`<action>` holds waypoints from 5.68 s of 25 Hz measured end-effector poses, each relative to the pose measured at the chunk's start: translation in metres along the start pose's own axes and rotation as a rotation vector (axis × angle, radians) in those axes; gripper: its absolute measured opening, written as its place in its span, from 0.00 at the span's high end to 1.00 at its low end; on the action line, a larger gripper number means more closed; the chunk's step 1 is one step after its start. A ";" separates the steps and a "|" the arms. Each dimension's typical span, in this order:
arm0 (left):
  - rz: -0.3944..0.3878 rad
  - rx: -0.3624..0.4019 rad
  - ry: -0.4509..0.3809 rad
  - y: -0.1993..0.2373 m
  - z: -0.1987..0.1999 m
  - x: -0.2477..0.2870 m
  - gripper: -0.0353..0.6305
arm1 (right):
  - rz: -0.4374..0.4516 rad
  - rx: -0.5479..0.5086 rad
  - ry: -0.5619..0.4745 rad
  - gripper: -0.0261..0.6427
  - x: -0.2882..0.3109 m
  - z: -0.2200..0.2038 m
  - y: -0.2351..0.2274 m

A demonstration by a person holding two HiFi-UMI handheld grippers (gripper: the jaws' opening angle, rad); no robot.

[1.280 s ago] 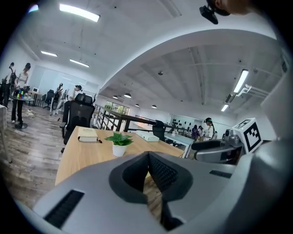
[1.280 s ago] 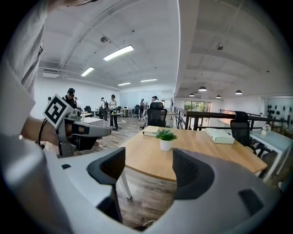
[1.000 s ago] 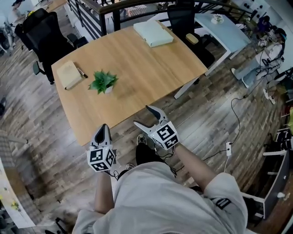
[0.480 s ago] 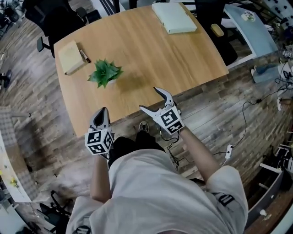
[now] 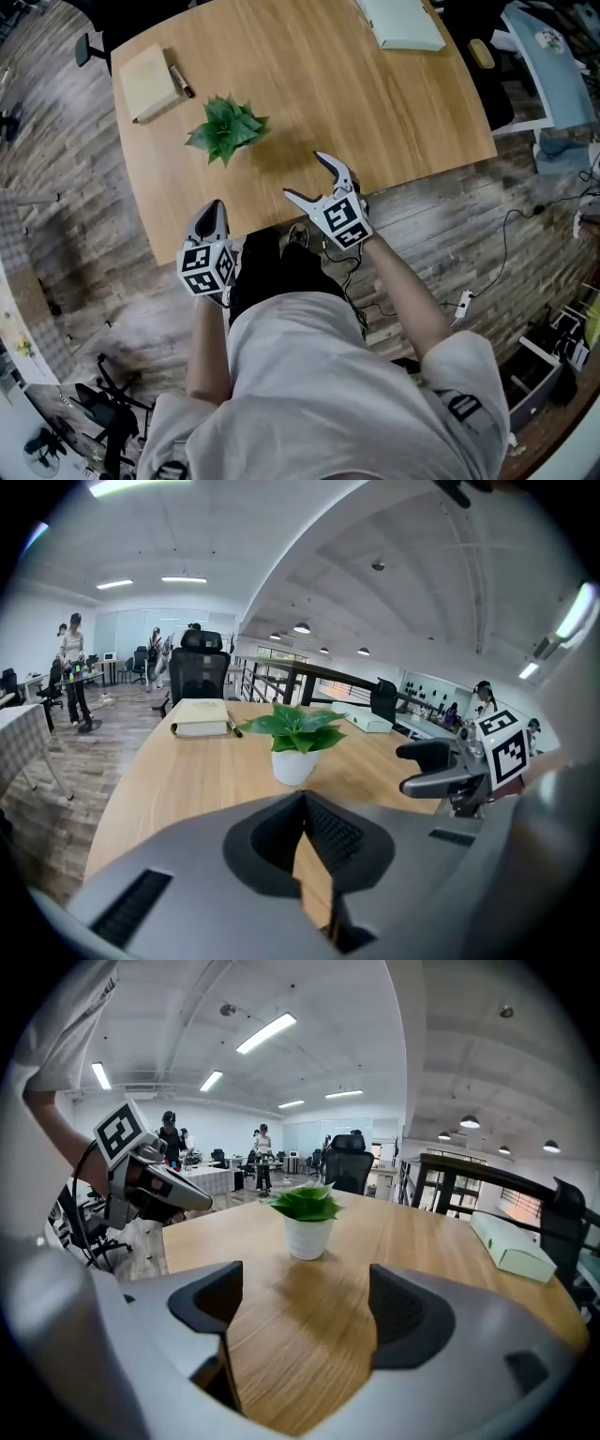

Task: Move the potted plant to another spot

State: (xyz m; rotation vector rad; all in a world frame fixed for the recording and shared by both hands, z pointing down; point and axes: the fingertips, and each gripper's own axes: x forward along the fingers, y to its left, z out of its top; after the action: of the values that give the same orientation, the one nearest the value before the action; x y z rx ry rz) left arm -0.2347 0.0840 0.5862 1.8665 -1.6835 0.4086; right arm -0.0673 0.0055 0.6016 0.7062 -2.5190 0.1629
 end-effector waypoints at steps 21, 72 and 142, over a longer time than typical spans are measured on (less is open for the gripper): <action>0.039 -0.093 0.063 0.067 -0.009 0.031 0.93 | 0.034 0.060 0.019 0.29 0.130 0.022 -0.003; 0.051 -0.089 0.001 0.095 0.022 0.013 0.93 | 0.078 0.066 -0.257 0.22 0.159 0.141 0.026; -0.379 0.275 -0.117 -0.226 0.147 0.145 0.93 | -0.367 0.138 -0.470 0.22 -0.154 0.136 -0.235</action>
State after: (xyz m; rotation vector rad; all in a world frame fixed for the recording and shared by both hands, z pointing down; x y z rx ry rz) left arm -0.0145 -0.1139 0.5073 2.3944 -1.3501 0.3939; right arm 0.1056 -0.1600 0.4009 1.3846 -2.7668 0.0431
